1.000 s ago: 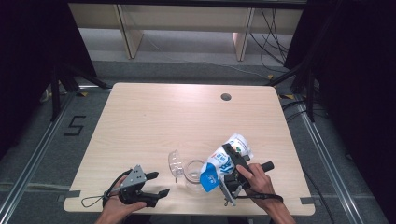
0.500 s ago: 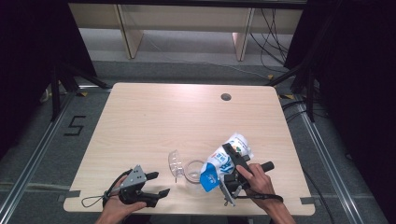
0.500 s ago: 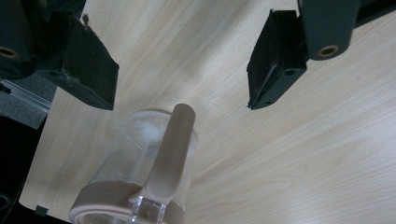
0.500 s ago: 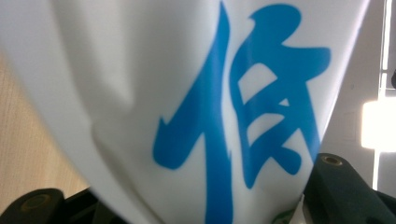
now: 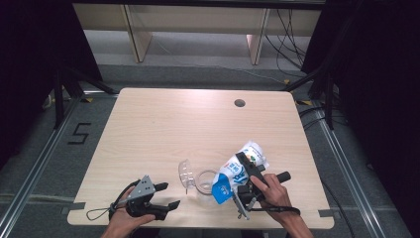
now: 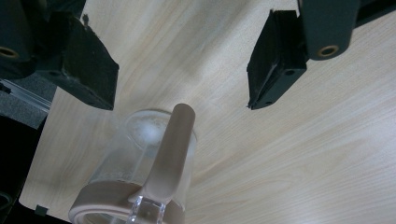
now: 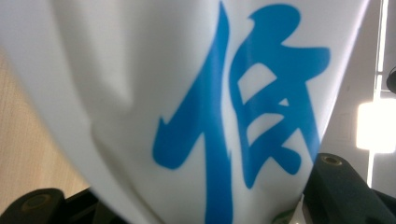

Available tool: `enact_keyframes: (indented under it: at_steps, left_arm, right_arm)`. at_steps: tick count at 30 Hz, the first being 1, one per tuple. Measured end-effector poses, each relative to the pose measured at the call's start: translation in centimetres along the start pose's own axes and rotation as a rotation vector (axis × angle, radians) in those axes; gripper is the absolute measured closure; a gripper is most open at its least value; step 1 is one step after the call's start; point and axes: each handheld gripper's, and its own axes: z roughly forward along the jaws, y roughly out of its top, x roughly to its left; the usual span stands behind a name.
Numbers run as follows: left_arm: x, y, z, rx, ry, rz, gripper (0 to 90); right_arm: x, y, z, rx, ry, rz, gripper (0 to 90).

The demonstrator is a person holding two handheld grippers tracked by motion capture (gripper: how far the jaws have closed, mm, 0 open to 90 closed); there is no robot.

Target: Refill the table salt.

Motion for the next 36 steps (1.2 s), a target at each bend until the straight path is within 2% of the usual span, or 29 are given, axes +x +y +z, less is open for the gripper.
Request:
enact_keyframes:
  at_steps: [2,4,6,7,8,15,16,17,21,22,23,24,25,27,29,30,32,33,34,36]
  left_arm:
    - [-0.01,0.00,0.01,0.000,0.000,0.000,24.3]
    - [-0.01,0.00,0.01,0.000,-0.001,0.001,24.3]
    - [-0.03,0.00,0.04,-0.002,0.000,-0.002,24.3]
    - [-0.03,0.00,0.05,-0.003,-0.001,-0.003,24.3]
    - [-0.03,0.00,0.04,-0.003,-0.001,-0.004,24.3]
    - [-0.02,0.00,0.02,0.000,0.000,0.000,24.3]
    - [-0.03,-0.01,0.04,-0.002,0.000,-0.002,24.3]
    - [-0.03,0.00,0.05,-0.002,0.000,-0.002,24.3]
    - [-0.04,-0.01,0.04,-0.002,-0.001,-0.002,24.3]
    - [-0.03,-0.01,0.04,-0.002,0.000,-0.002,24.3]
    - [-0.03,-0.01,0.04,-0.002,0.000,-0.002,24.3]
    - [-0.04,-0.01,0.04,-0.002,0.000,-0.002,24.3]
    - [-0.04,-0.01,0.04,-0.002,0.000,-0.002,24.3]
    - [-0.01,0.00,0.06,-0.001,-0.004,0.003,24.3]
    - [-0.04,-0.01,0.05,-0.001,-0.001,-0.002,24.3]
    - [-0.04,-0.01,0.05,-0.001,-0.001,-0.001,24.3]
    - [-0.04,-0.01,0.05,-0.002,-0.001,-0.002,24.3]
    - [-0.02,-0.01,0.05,-0.001,-0.002,0.002,24.3]
    - [-0.04,-0.01,0.05,-0.001,-0.001,-0.002,24.3]
    - [-0.03,-0.01,0.05,-0.001,-0.002,0.001,24.3]
  right_arm:
    - [-0.04,-0.01,-0.06,0.007,0.004,-0.007,51.4]
    - [-0.39,0.02,0.01,-0.009,-0.007,-0.053,51.4]
    - [0.07,-0.02,-0.05,0.008,0.005,0.003,51.5]
    - [0.16,-0.01,-0.08,0.015,0.006,0.013,51.4]
    - [0.23,0.01,0.05,-0.002,0.001,0.018,51.5]
    - [0.08,0.06,0.10,-0.010,-0.013,-0.002,51.7]
    - [0.00,0.06,0.17,-0.018,-0.014,-0.020,51.6]
    - [0.07,0.08,0.07,-0.002,-0.009,-0.014,51.7]
    - [0.15,0.09,0.13,-0.010,-0.012,-0.015,51.7]
    - [0.14,0.12,0.13,-0.010,-0.011,-0.022,51.7]
    - [-0.15,0.27,0.01,0.000,-0.008,-0.063,51.8]
    - [-0.15,0.27,0.01,0.000,-0.008,-0.063,51.8]
    - [0.17,0.20,0.08,0.000,-0.006,-0.022,51.9]
    - [0.37,0.22,0.05,0.003,-0.009,0.006,52.0]
    - [-0.04,0.26,0.20,-0.021,-0.017,-0.053,52.0]
    - [0.23,0.18,0.09,-0.002,-0.008,-0.014,52.0]
    - [-0.09,0.24,0.13,-0.006,-0.011,-0.056,52.0]
    - [0.08,0.21,0.04,0.007,-0.009,-0.033,52.0]
    - [-0.06,0.23,0.11,-0.003,-0.012,-0.052,52.0]
    - [-0.03,0.22,0.15,-0.008,-0.016,-0.050,52.1]
